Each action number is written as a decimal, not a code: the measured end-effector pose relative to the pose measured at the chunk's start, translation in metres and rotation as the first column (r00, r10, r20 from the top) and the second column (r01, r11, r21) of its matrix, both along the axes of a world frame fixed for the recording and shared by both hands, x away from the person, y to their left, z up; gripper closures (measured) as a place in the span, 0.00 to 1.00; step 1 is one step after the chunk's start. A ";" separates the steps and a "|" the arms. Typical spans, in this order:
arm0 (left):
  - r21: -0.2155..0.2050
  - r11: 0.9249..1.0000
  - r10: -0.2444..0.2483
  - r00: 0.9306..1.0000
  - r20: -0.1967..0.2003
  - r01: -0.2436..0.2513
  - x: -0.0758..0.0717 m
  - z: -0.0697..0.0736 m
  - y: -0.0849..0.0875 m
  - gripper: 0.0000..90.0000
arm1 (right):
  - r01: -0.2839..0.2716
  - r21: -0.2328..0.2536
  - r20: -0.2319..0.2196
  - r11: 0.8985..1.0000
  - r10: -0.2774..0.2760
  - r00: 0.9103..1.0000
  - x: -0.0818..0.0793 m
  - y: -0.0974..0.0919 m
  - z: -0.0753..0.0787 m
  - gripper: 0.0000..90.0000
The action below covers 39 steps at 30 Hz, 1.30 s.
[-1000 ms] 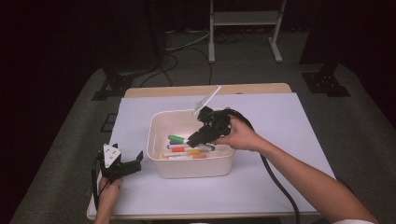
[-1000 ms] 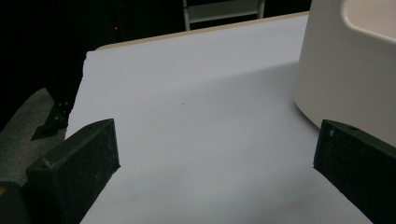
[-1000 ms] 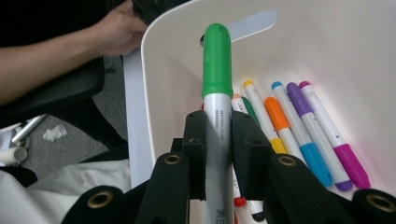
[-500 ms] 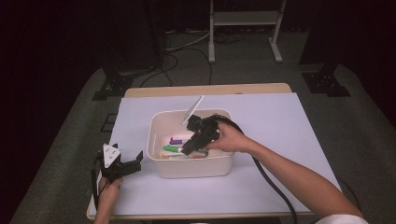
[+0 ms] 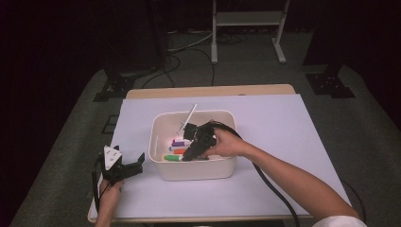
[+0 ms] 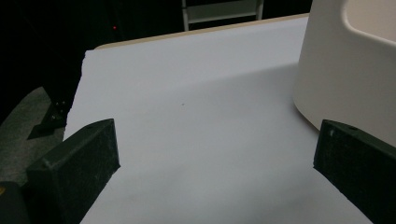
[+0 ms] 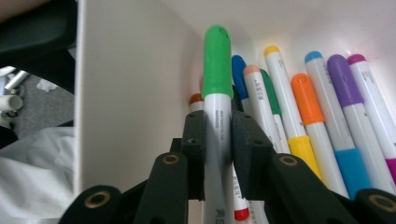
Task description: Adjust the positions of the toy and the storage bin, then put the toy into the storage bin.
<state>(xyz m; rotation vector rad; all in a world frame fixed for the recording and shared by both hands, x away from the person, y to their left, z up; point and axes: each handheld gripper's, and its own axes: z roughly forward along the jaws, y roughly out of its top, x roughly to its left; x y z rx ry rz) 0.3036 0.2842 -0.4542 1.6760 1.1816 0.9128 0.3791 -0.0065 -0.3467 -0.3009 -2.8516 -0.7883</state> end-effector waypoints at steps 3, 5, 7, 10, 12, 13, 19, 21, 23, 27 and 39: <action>0.003 1.000 -0.002 1.000 0.001 0.002 0.000 0.000 0.000 0.00 | 0.003 0.000 0.013 1.000 -0.003 1.000 0.000 0.000 0.000 0.78; 0.004 1.000 -0.003 1.000 0.001 0.003 0.000 0.000 0.000 0.00 | 0.018 0.012 0.031 1.000 -0.018 0.999 0.000 -0.005 0.005 0.77; 0.002 1.000 -0.003 1.000 0.000 0.003 0.000 0.000 0.000 0.00 | 0.032 0.016 0.031 0.999 -0.032 0.999 0.000 -0.008 0.007 0.76; -0.005 1.000 -0.004 1.000 -0.005 0.004 0.001 0.000 0.001 0.00 | 0.055 0.055 0.042 0.997 -0.058 0.997 0.000 -0.022 0.019 0.73; -0.008 1.000 -0.002 1.000 -0.005 0.002 0.001 0.000 0.001 0.00 | 0.062 0.066 0.040 0.996 -0.065 0.997 0.000 -0.025 0.022 0.73; -0.009 1.000 -0.003 1.000 -0.006 0.003 0.001 0.000 0.001 0.00 | 0.070 0.081 0.050 0.994 -0.074 0.996 -0.001 -0.030 0.026 0.71; -0.004 1.000 -0.004 1.000 -0.006 0.004 0.000 0.000 0.000 0.00 | 0.087 0.120 0.070 0.989 -0.096 0.993 -0.003 -0.046 0.038 0.62; -0.004 1.000 -0.005 1.000 -0.006 0.005 0.000 0.000 0.000 0.00 | 0.095 0.133 0.072 0.986 -0.106 0.992 -0.004 -0.052 0.041 0.59; -0.006 1.000 -0.004 1.000 -0.005 0.004 0.000 0.000 0.001 0.00 | 0.107 0.141 0.074 0.984 -0.118 0.990 -0.004 -0.057 0.045 0.55; -0.007 1.000 -0.003 1.000 -0.005 0.003 0.000 0.000 0.001 0.00 | 0.119 0.150 0.072 0.982 -0.131 0.989 -0.003 -0.065 0.049 0.52; -0.002 1.000 -0.001 1.000 -0.001 0.001 0.000 0.000 0.000 0.00 | 0.186 0.176 0.086 0.967 -0.203 0.975 -0.001 -0.103 0.063 0.47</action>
